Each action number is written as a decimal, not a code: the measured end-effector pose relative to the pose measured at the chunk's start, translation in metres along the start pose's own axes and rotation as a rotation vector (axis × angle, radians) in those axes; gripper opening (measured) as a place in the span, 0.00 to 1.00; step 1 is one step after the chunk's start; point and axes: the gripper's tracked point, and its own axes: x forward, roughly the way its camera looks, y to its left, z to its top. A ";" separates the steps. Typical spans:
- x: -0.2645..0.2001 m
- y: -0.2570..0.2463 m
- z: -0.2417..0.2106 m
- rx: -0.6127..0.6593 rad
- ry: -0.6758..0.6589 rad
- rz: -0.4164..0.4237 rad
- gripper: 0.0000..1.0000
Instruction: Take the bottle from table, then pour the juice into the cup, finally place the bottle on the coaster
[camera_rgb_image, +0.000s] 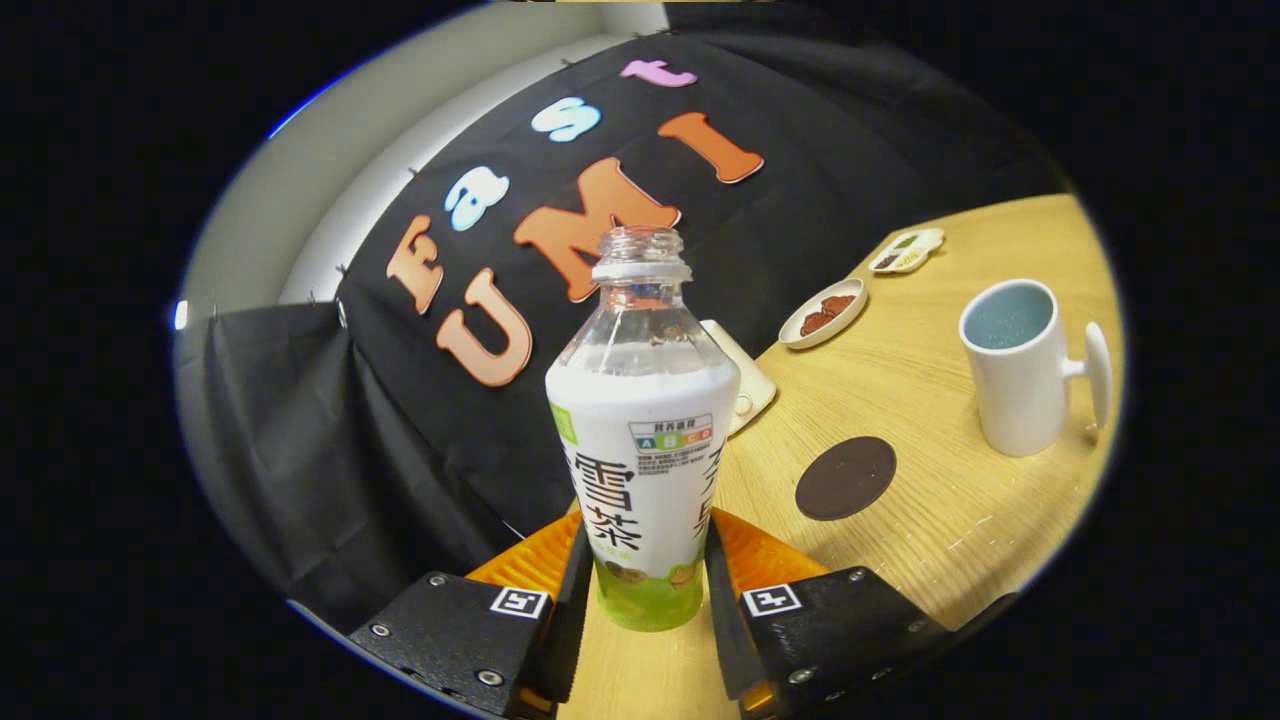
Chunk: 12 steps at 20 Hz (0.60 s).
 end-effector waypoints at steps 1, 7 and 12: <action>0.001 -0.001 0.005 0.051 -0.013 0.004 0.56; 0.002 -0.009 0.023 0.297 -0.062 0.009 0.56; 0.007 -0.018 0.037 0.471 -0.118 0.011 0.56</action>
